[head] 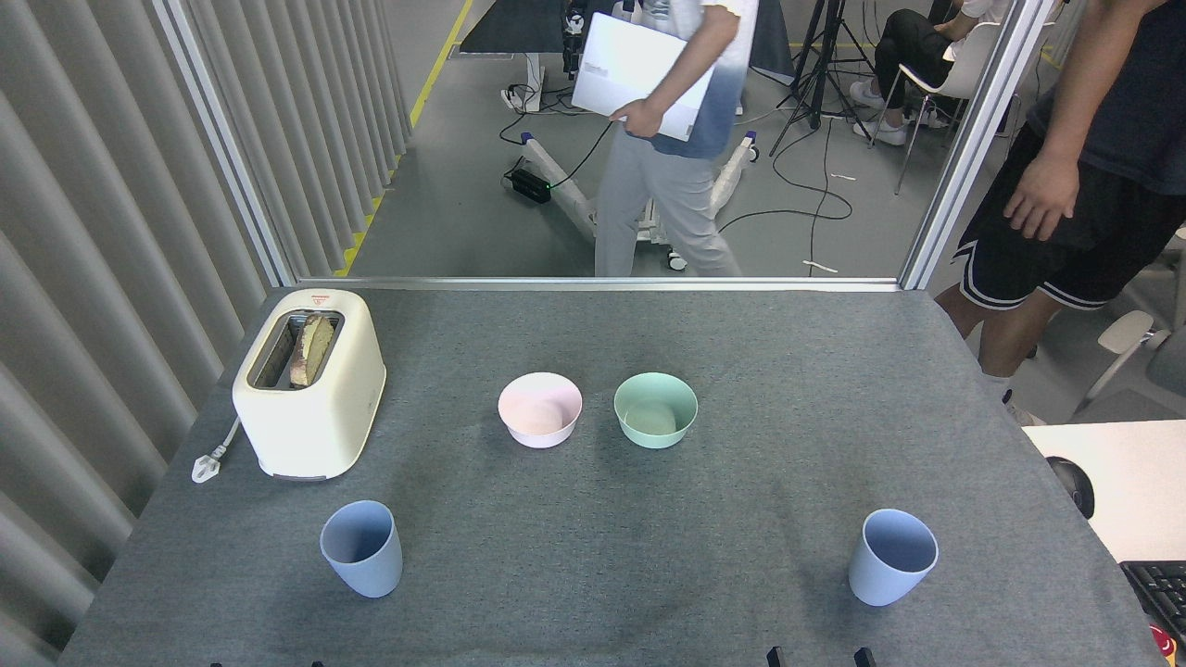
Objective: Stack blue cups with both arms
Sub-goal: 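Raise the left gripper into view near the light-blue cup in front of it, then close the left gripper around the light-blue cup nearest it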
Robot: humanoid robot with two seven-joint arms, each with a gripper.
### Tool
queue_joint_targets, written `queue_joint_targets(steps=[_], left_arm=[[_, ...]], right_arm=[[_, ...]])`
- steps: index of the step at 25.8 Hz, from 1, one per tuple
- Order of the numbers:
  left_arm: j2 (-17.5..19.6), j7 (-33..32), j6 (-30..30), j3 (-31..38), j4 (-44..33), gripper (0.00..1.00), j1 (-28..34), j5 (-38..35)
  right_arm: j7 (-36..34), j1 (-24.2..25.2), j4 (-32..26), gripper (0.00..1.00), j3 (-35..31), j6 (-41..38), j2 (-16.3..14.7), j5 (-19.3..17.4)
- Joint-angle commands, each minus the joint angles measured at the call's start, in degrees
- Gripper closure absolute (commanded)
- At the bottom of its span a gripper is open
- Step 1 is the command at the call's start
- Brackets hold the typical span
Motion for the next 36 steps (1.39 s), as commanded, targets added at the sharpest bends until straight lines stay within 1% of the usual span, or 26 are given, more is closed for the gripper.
queue_joint_targets(steps=[1, 3, 6, 9, 14, 16, 18, 20, 22, 32, 36], left_arm=[[-0.03, -0.15, 0.14, -0.08, -0.18, 0.00, 0.06, -0.23], [-0.03, -0.06, -0.21, -0.17, -0.18, 0.00, -0.03, -0.23], [-0.12, 0.38, -0.73, -2.89, -0.10, 0.00, -0.03, 0.12], [-0.73, -0.41, -0.03, -3.51, 0.52, 0.00, -0.73, 3.46], [-0.73, -0.33, 0.06, -3.86, 1.49, 0.00, -1.43, 3.03], [-0.73, -0.33, 0.23, -3.95, 4.47, 0.00, -3.63, 2.06], [-1.17, -0.41, 0.23, -4.21, 8.34, 0.00, -6.00, -0.49], [-1.61, -0.41, 0.32, -4.21, 10.19, 0.00, -8.46, -4.27], [-1.96, -0.41, 1.02, -4.21, 11.68, 0.00, -10.66, -6.12], [-3.37, -0.41, 1.46, -4.30, 22.93, 0.00, -20.77, -6.03], [-3.37, -0.41, 1.64, -4.30, 24.86, 0.00, -22.61, -6.03]], right_arm=[[0.02, 0.02, -0.01, 0.00, -0.02, -0.04, 0.05, -0.01], [0.02, 0.02, -0.01, 0.00, -0.10, -0.04, -0.04, -0.01], [0.02, 0.02, 0.07, 0.00, -0.19, -0.04, 0.05, -0.01], [0.10, 0.02, 0.07, 0.00, -0.28, 0.05, 0.05, -0.01], [0.10, -0.07, 0.51, 0.00, -1.51, 0.23, 0.05, -0.09], [0.19, -0.07, 0.87, 0.00, -1.86, 0.14, 0.05, -0.09], [0.19, -0.07, 0.87, 0.00, -1.95, 0.23, 0.05, -0.09], [0.19, -0.07, 0.87, 0.00, -2.04, 0.40, 0.05, -0.09], [0.19, -0.07, 0.95, 0.00, -2.12, 0.40, 0.05, -0.09], [0.81, 0.02, 1.04, 0.00, -2.04, 0.31, -0.04, 0.08], [0.81, 0.02, 1.04, 0.00, -2.04, 0.23, -0.12, 0.17]])
